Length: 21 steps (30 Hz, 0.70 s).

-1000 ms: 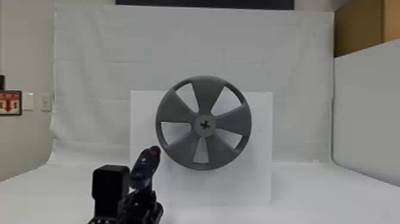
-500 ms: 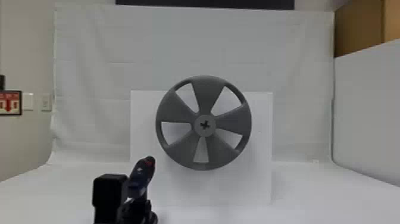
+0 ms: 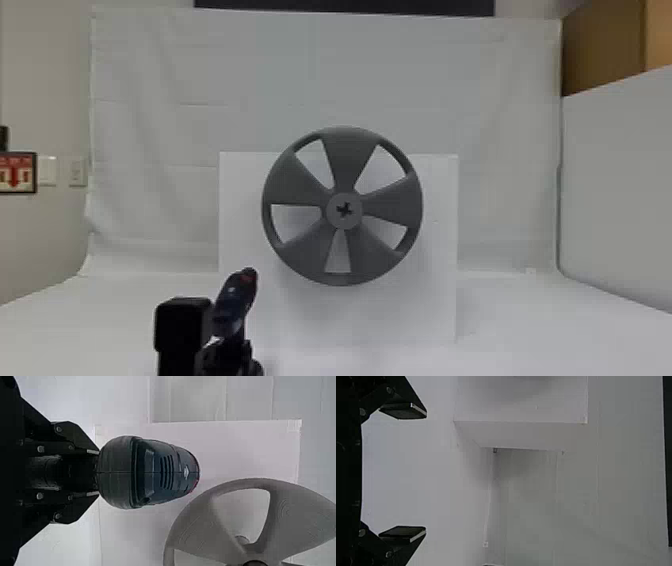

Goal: Grasp the drill and bring into the middle of wheel

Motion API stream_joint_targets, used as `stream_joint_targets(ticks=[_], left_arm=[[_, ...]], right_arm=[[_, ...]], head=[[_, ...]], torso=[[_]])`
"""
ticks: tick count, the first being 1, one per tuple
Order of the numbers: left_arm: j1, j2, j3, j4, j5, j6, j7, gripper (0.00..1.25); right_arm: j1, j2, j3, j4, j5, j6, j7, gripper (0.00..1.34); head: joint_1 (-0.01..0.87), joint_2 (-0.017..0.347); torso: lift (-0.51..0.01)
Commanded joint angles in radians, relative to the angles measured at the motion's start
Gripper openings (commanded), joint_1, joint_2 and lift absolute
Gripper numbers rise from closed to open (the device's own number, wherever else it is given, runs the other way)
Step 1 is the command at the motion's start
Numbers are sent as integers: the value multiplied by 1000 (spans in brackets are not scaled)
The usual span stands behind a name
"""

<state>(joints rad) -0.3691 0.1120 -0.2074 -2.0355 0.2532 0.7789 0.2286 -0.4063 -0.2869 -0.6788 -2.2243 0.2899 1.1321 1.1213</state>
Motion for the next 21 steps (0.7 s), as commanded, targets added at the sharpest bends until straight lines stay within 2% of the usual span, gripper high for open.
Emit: stream_joint_targets(ticks=[1,10,19,21], left_arm=[[4,0,-1,14,3,-24,0,37],[19,0,6,43,17,-78,0,60],[29,0,13,55,38,-92,25,204],[35,0,13,57,46,-102,41,311]], right_arm=[[1,0,-1,0,0,0,0,1078],[1,0,-1,0,0,0,0,1078],[1,-2,1,0,0,0,0,1078],[1,-2,1,0,0,0,0,1078]], head=[[0,0],[0,0],[0,0],[0,0]], torso=[[-406],[-406],[-406],[-406]])
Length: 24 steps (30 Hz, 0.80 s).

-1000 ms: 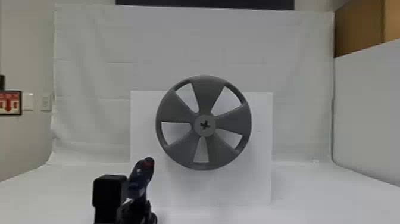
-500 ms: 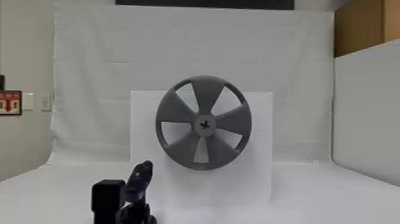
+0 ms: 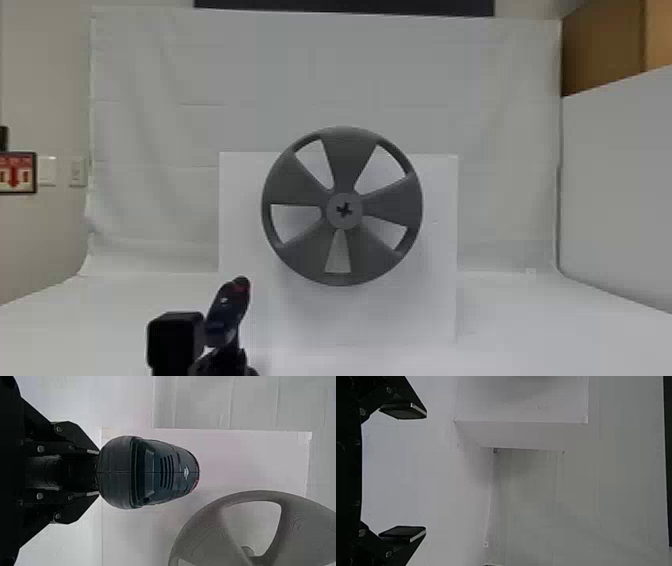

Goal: Grasp the drill and bring into the middle of wheel

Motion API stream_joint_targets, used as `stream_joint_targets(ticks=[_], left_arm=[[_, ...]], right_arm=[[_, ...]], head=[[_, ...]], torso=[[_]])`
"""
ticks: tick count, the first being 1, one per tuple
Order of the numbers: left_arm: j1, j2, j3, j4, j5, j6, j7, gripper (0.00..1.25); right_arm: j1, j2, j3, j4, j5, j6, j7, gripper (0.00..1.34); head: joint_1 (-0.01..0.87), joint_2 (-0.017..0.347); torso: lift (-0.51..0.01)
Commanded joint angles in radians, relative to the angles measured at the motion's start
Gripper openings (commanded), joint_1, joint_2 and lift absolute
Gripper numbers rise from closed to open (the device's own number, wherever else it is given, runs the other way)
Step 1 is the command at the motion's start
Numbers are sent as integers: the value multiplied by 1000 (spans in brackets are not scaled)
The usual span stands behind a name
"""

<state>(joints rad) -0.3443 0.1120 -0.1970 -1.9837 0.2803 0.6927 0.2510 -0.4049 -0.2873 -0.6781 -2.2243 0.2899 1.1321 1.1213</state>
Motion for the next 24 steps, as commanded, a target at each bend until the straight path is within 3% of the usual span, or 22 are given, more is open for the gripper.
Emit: stream_joint_targets(ticks=[1,11,15,24], left_arm=[[11,0,2,5,20,-21,24,368],[13,0,5,14,34,-21,37,868],[11,0,5,19,34,-21,37,1250],[8,0,13,25,37,-22,31,1250]], right_arm=[[0,-1,0,0,0,0,0,1078],[1,-1,3,0,0,0,0,1078],[0,-1,3,2,0,0,0,1078],[1,-1,3,2,0,0,0,1077]], head=[[0,0],[0,0],[0,0],[0,0]], torso=[[-406],[-406],[-406],[-406]])
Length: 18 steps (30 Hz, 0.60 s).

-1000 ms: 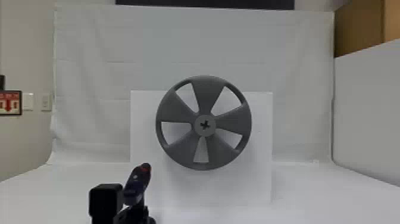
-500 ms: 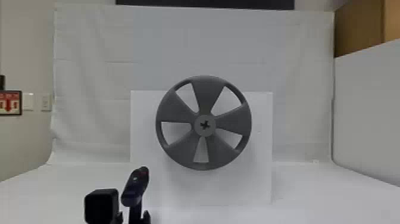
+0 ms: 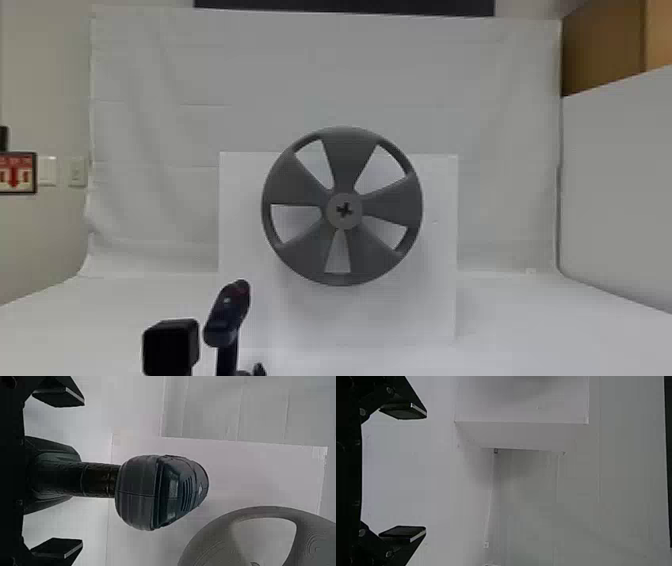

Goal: Grasp the drill and bring into the middle of wheel

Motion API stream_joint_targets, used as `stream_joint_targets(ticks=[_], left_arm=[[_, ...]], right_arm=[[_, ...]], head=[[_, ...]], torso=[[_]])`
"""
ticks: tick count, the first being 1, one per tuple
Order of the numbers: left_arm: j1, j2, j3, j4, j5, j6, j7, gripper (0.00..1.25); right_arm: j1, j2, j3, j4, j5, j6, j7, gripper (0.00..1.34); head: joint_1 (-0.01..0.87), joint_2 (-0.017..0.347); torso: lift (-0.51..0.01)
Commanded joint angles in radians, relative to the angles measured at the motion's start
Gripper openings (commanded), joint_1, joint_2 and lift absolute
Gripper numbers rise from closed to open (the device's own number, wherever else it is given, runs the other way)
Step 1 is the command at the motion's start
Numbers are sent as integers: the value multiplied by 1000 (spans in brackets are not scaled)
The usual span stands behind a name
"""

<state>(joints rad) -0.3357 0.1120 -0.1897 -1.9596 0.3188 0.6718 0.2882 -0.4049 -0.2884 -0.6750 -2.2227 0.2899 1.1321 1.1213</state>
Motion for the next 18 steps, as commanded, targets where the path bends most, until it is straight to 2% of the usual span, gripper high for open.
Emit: stream_joint_targets(ticks=[1,11,18], left_arm=[[0,0,12,1,-7,-1,-21,1250],[-11,-2,111,2,-98,-23,-294,1250],[-23,-2,208,41,-136,-23,-541,1250]], right_arm=[[1,0,0,0,0,0,0,1077],[1,0,-2,0,0,0,0,1077],[5,0,-9,0,-6,0,0,1077]], head=[[0,0],[0,0],[0,0]], torso=[[-406],[-406],[-406]])
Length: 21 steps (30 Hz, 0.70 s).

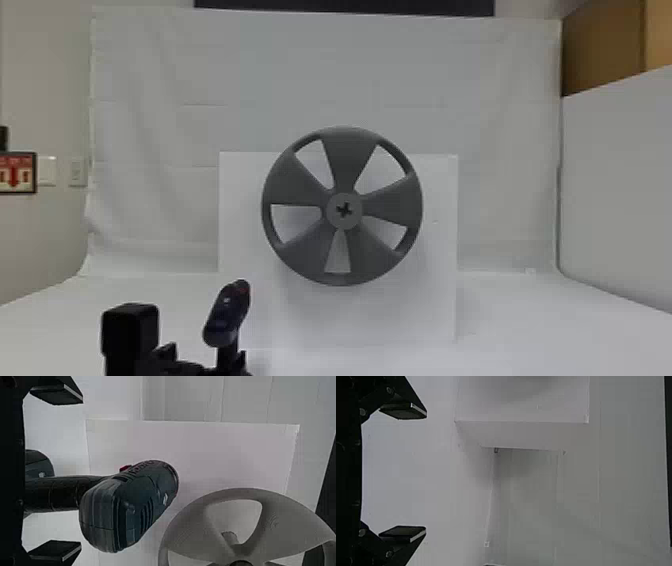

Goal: Grasp the drill and bring into the middle of wheel

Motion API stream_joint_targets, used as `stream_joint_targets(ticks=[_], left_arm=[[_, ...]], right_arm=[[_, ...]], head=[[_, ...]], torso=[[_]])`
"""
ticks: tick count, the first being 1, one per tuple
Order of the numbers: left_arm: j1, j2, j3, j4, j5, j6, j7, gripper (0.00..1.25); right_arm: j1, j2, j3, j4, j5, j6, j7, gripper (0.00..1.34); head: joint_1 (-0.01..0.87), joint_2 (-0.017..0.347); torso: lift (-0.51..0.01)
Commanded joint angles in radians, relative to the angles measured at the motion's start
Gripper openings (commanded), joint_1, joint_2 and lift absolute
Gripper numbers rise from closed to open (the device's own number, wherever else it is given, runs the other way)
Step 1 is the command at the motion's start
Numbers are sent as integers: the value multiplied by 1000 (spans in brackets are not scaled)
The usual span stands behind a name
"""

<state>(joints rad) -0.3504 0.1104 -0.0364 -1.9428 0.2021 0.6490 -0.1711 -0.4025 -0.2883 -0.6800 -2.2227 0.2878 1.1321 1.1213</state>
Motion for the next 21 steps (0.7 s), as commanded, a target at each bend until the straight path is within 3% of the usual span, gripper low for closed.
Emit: stream_joint_targets(ticks=[1,11,21], left_arm=[[-12,0,67,28,-24,0,-113,1250],[-50,0,170,76,-110,3,-384,1250],[-67,12,240,80,-165,20,-439,1250]], right_arm=[[2,0,-4,0,-4,0,0,1077],[5,-2,-12,0,-9,0,0,1077],[8,-6,-23,0,-16,0,0,1077]], head=[[0,0],[0,0],[0,0]], torso=[[-406],[-406],[-406]])
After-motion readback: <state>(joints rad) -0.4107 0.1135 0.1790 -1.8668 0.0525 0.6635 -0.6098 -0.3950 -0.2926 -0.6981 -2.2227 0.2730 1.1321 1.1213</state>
